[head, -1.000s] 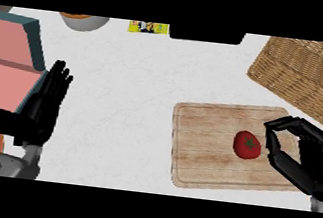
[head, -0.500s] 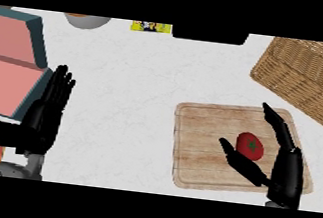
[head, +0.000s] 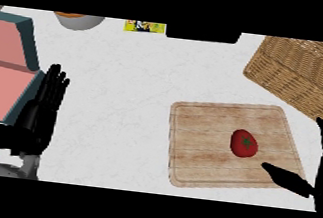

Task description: Pick the tomato from the cutting board and place it in the basket

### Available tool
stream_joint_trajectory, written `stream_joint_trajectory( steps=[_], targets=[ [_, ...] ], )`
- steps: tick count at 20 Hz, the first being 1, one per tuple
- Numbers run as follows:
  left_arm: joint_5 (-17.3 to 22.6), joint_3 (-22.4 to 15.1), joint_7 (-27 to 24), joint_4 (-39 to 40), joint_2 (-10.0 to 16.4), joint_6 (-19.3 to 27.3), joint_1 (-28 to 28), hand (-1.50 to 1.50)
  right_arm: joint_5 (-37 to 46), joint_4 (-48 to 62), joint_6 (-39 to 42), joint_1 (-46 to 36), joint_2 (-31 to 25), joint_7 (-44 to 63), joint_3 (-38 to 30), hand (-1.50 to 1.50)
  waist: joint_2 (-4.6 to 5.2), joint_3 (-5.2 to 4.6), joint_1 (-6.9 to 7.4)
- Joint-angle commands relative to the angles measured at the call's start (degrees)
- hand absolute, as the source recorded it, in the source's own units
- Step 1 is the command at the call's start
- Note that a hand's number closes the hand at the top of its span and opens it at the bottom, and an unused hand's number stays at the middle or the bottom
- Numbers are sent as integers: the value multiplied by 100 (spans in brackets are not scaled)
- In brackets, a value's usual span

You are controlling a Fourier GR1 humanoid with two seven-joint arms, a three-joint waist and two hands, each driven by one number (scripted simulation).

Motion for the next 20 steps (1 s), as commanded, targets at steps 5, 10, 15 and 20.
stream_joint_trajectory(
  steps=[5, 10, 15, 20],
  targets=[
    [0, -127, 141, -129, -32, -50, 23, 0, -159, -1814, 2407, -363, -732, 2708, 355, -150, -3, 38, 167],
    [17, -158, 264, -248, -53, -95, -59, 0, -672, -2696, 3469, -1387, -666, 4471, 241, -150, 46, 70, 340],
    [-92, -295, 308, -442, -139, 18, 129, 0, -987, -2495, 3966, -1444, -811, 4822, 19, -150, 47, 83, 305],
    [-139, -135, 279, -284, -84, -14, -123, 0, -830, -1964, 4105, -1729, -588, 4830, 69, -150, 88, 84, 329]
  ],
)
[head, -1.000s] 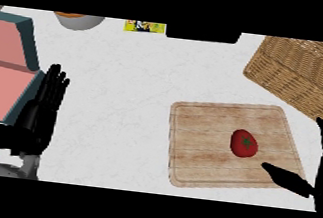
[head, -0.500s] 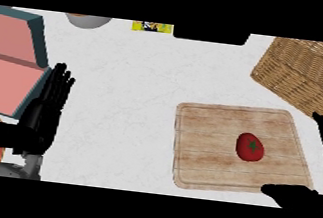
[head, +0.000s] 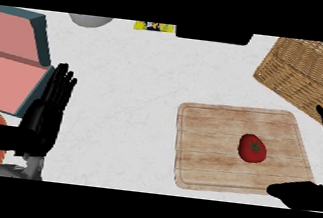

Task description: Pick the tomato from the cutting board and place it in the basket

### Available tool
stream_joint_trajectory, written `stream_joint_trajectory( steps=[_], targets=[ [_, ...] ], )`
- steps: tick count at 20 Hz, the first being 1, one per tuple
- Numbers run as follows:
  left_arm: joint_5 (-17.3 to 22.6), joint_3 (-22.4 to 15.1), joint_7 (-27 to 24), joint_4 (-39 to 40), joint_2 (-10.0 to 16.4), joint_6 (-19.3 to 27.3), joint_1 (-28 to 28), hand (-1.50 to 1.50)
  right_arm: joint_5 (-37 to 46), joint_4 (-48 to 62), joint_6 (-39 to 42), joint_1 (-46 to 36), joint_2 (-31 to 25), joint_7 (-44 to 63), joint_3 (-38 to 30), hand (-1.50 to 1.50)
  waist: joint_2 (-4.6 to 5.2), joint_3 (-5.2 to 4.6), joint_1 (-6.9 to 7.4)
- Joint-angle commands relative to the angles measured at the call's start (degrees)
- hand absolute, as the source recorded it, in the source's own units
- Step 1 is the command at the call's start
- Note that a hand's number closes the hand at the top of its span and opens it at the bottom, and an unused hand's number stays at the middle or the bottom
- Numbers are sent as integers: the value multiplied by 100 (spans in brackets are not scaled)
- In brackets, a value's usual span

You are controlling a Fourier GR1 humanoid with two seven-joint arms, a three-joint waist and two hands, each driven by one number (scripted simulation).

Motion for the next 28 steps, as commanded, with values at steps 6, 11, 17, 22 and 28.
stream_joint_trajectory(
  steps=[6, 11, 17, 22, 28],
  targets=[
    [30, 171, -223, 111, 31, -209, 184, 0, 446, 51, 596, -169, 679, 1418, 101, -150, -4, 24, -53],
    [-131, 129, 48, -93, -44, -26, 113, 0, 739, 316, 723, -422, 1242, 1418, 274, -150, -1, 34, -26],
    [-121, 126, -51, 46, -217, -133, 93, 0, 1309, 595, 746, -329, 1601, 1230, 355, -150, 1, 37, -53],
    [-140, 237, -279, 282, -277, -282, 136, 0, 1720, 1107, 750, -460, 1968, 902, 293, -150, 13, 38, -54],
    [-275, 277, 4, 301, -293, -239, -172, 0, 2128, 1529, 664, -333, 2384, 561, 237, -150, 18, 42, -73]
  ],
)
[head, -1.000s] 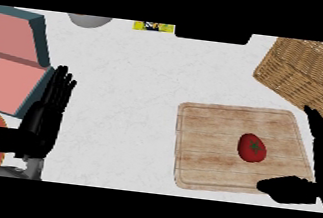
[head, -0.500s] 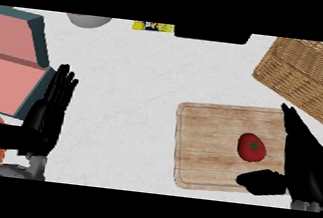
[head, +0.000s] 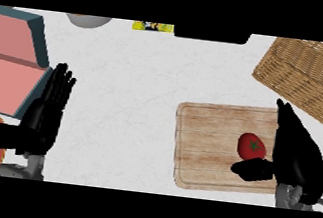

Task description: Pick the tomato from the cutting board and place it in the basket

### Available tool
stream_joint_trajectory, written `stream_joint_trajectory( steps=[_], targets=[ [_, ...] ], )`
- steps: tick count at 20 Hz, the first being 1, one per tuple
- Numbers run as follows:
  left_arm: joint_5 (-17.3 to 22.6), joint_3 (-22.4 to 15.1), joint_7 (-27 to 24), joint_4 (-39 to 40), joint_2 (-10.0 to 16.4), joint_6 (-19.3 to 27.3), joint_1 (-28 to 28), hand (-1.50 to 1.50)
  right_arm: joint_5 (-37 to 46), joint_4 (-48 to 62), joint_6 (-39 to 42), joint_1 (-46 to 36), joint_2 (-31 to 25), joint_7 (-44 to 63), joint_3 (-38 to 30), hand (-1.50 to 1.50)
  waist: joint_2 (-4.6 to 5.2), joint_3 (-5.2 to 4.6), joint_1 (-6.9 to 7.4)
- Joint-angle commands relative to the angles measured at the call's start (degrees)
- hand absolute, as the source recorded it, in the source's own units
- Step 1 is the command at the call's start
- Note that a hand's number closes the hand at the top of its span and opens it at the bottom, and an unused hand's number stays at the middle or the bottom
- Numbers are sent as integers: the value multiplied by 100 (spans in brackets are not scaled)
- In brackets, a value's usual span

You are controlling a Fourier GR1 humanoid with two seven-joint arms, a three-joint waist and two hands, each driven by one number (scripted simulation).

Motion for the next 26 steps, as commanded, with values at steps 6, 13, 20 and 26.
stream_joint_trajectory(
  steps=[6, 13, 20, 26],
  targets=[
    [-63, 108, 62, -128, -40, -150, 77, 0, 422, 494, 397, 69, 590, 564, -201, -150, 0, 4, -3],
    [-175, 175, 25, 144, -262, -168, -102, 0, 382, 850, 471, 273, 767, -36, -674, -150, 9, 5, -24],
    [-422, 190, 282, -383, -298, -215, 218, 0, 873, 627, 566, 469, 1273, 25, -497, -150, -5, 6, -5],
    [-372, 458, 91, -217, -383, -517, 296, 0, 971, 889, 579, 362, 1457, -245, -823, -150, 0, 5, -4]
  ],
)
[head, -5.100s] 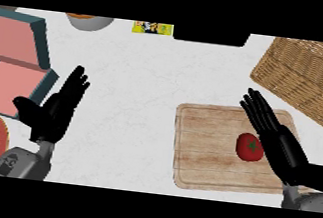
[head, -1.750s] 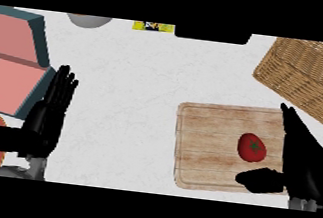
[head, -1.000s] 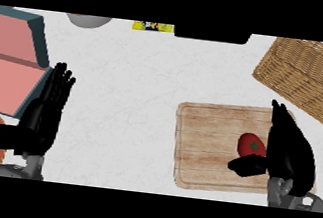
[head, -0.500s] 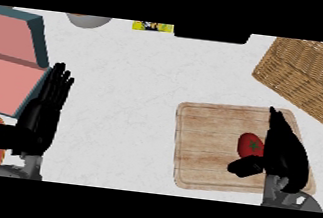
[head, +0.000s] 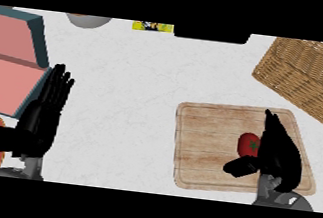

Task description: Pick the tomato from the cutting board and place it in the basket

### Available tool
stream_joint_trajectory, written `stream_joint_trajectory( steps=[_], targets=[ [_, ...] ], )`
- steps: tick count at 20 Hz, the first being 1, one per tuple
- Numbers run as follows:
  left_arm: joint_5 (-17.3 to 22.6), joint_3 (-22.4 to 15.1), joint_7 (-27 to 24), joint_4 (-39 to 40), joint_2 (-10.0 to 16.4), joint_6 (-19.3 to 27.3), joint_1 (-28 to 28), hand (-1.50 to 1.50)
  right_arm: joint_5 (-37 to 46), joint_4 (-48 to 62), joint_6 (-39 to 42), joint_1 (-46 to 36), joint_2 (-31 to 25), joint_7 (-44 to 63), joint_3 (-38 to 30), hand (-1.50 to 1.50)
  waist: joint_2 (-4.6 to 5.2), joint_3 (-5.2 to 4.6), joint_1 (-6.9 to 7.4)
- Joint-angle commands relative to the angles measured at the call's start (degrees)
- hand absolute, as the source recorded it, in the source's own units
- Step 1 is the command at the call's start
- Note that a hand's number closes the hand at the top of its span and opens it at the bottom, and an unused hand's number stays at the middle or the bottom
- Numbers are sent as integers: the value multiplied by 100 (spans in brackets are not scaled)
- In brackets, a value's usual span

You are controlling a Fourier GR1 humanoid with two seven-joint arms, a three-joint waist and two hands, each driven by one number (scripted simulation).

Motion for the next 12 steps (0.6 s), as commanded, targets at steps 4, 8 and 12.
stream_joint_trajectory(
  steps=[4, 8, 12],
  targets=[
    [-100, 71, -290, 59, -173, -273, 303, 0, 245, 483, -175, 134, 312, 119, -133, -150, 2, 0, 9],
    [-308, 237, -44, 256, -247, -254, -82, 0, 439, 755, -218, -123, 439, 50, -252, -150, 4, 0, 2],
    [-389, 248, 169, 140, -395, -306, -78, 0, 321, 891, -140, -57, 439, -276, -329, 150, 3, 0, -1]
  ],
)
